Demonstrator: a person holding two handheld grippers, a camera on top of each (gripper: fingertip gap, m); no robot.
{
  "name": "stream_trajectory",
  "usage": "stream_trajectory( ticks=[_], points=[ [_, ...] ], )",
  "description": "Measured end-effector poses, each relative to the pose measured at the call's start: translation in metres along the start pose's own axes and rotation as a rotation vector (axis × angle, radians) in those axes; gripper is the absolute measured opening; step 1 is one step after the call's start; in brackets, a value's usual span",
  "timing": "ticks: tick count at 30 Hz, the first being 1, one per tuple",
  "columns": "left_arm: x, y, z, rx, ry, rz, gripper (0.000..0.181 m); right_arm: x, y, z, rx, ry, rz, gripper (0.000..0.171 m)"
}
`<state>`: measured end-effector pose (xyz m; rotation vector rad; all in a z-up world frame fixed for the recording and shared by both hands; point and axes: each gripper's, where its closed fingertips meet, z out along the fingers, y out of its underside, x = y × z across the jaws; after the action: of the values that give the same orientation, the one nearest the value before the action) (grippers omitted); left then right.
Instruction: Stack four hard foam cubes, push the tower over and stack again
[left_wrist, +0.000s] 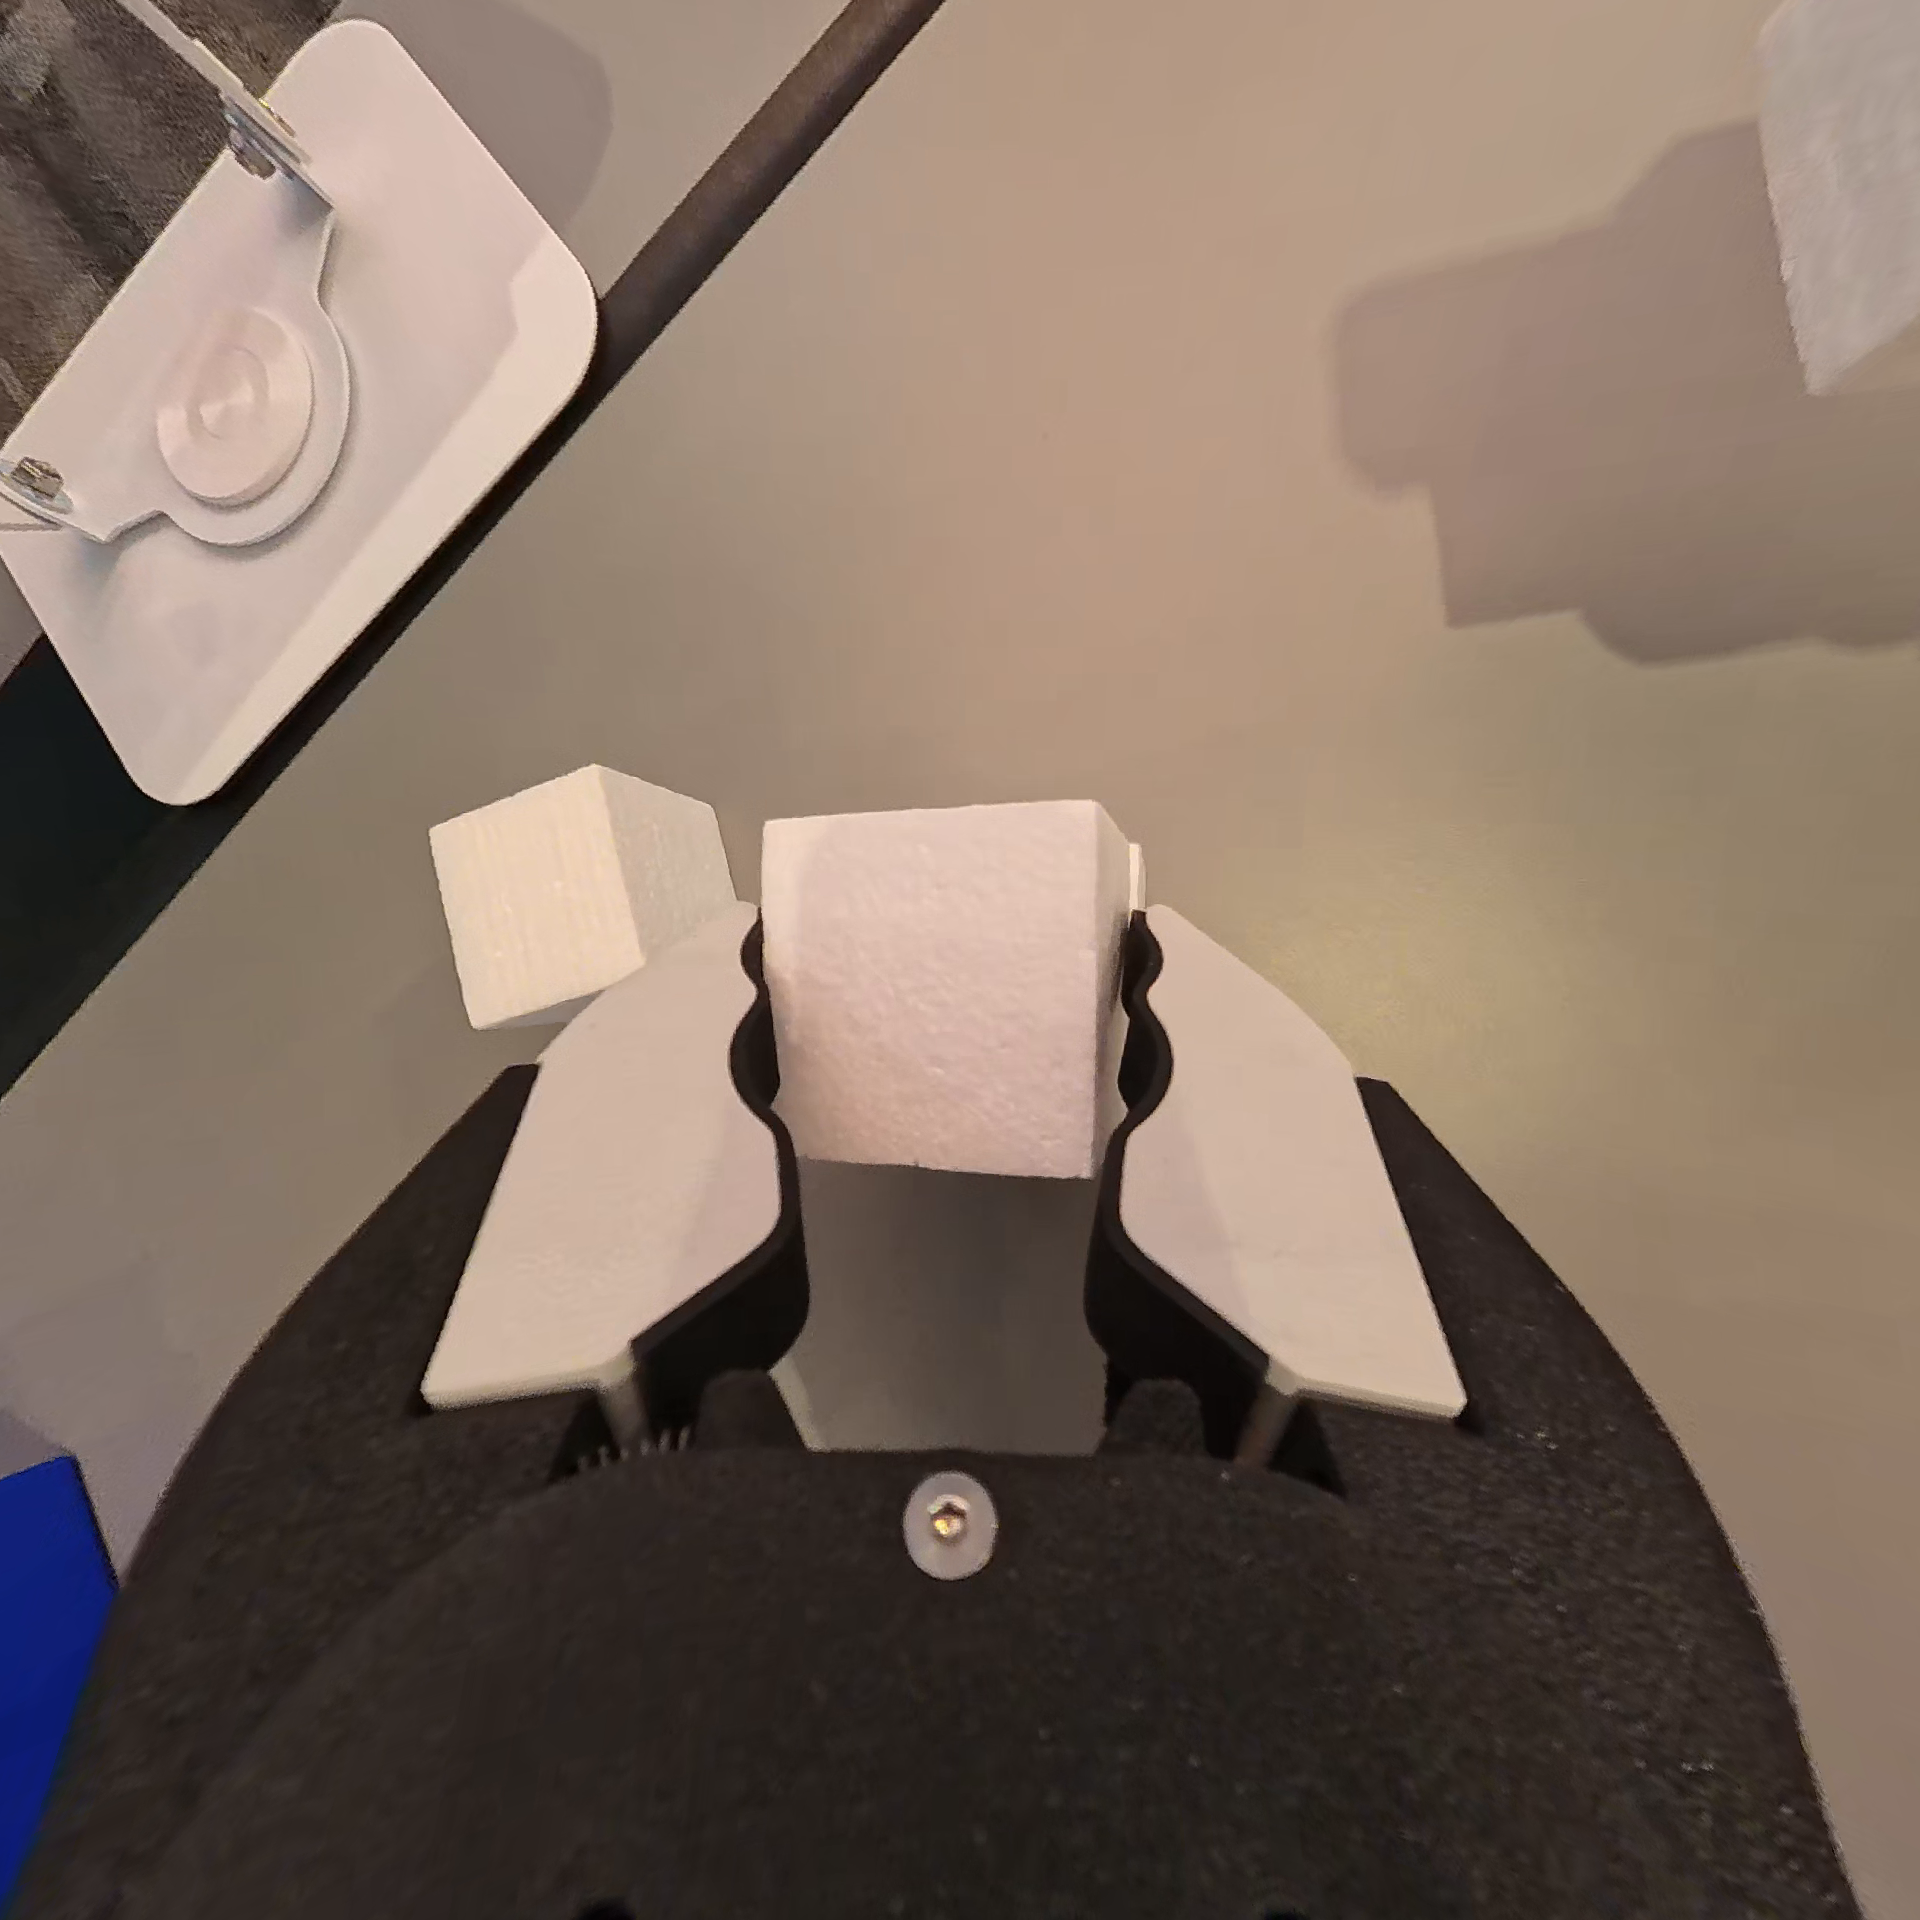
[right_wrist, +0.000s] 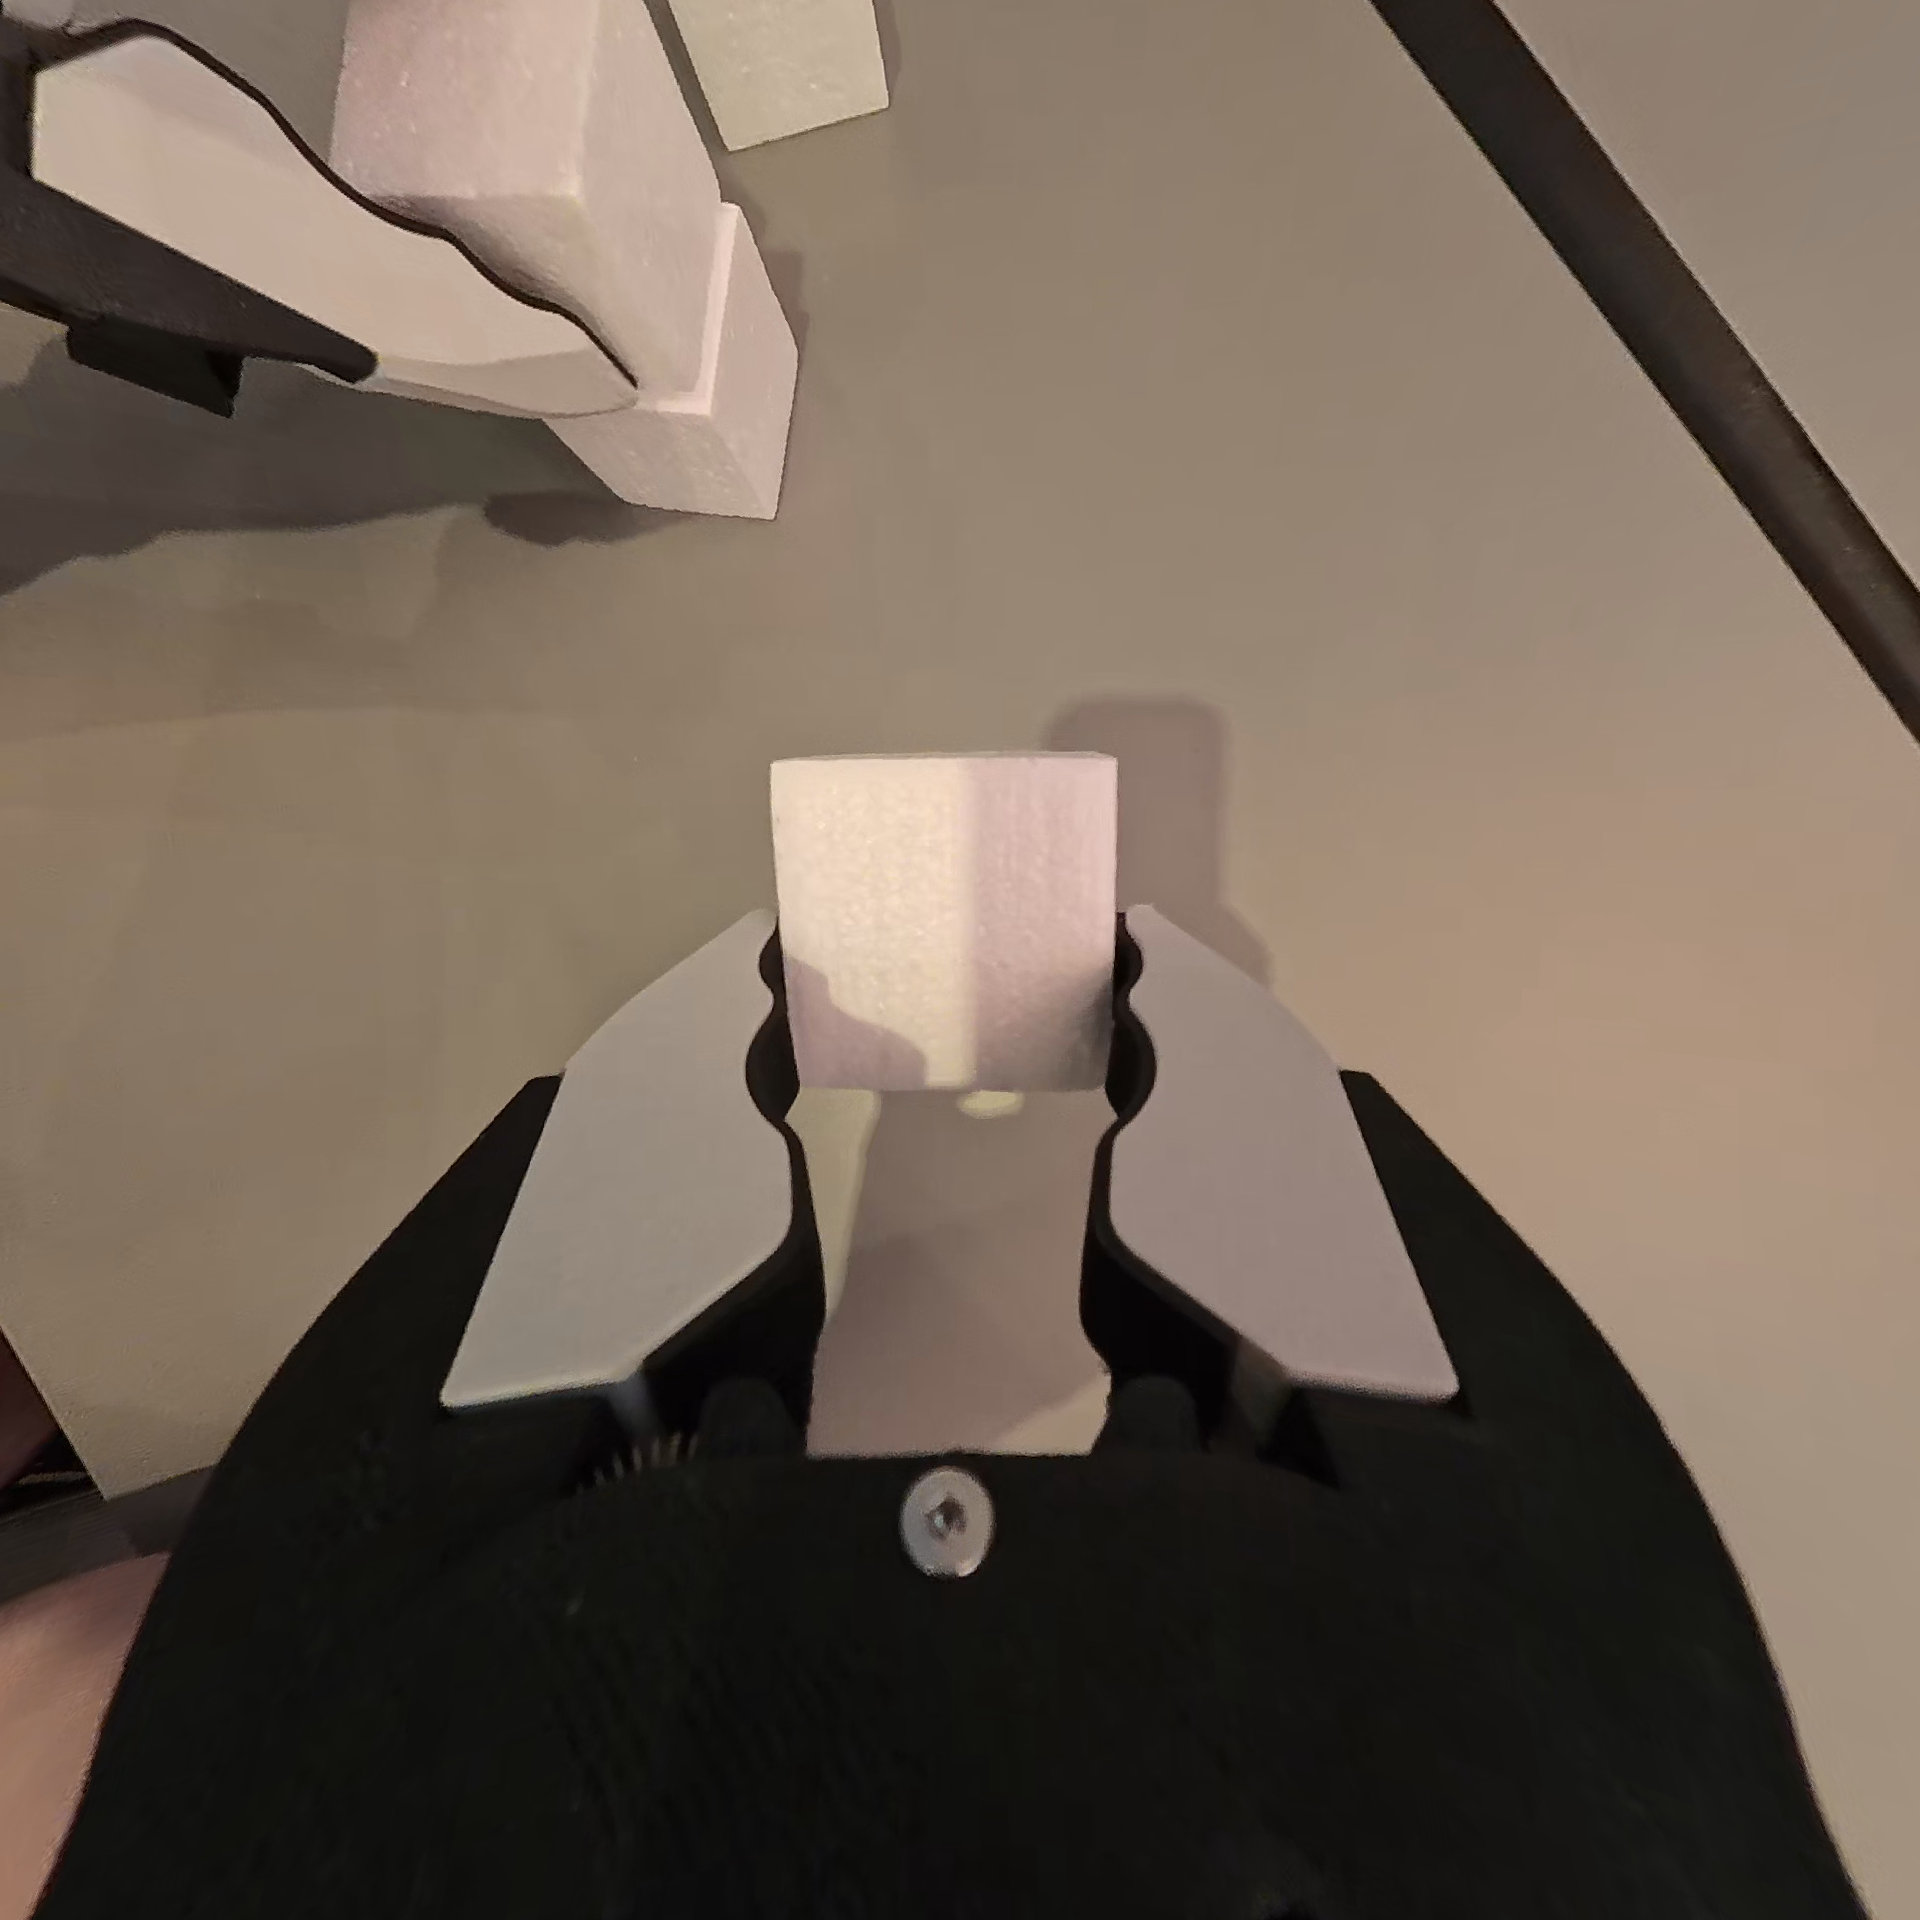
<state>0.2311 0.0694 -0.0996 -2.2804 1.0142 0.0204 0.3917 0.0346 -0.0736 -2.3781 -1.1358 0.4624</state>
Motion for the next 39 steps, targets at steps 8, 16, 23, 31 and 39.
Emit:
stream_trajectory(
  ticks=[8,16,23,31,39],
  points=[
    [0.000,-0.009,-0.011,0.058,0.003,-0.021,0.090,0.001,0.001,0.001,0.008,-0.012,0.018,0.059],
    [-0.075,0.013,-0.088,0.134,-0.029,-0.169,0.083,-0.025,-0.065,-0.023,0.202,-0.017,0.087,0.059],
    [-0.147,0.068,-0.102,0.097,-0.049,-0.422,0.069,-0.070,-0.131,-0.010,0.301,-0.074,0.103,0.059],
    [-0.168,0.073,-0.107,0.133,-0.061,-0.431,0.066,-0.091,-0.136,0.017,0.083,0.014,0.123,0.059],
    [-0.168,0.065,-0.115,0.187,-0.054,-0.424,0.063,-0.093,-0.130,0.045,-0.071,0.027,0.138,0.059]
  ],
)
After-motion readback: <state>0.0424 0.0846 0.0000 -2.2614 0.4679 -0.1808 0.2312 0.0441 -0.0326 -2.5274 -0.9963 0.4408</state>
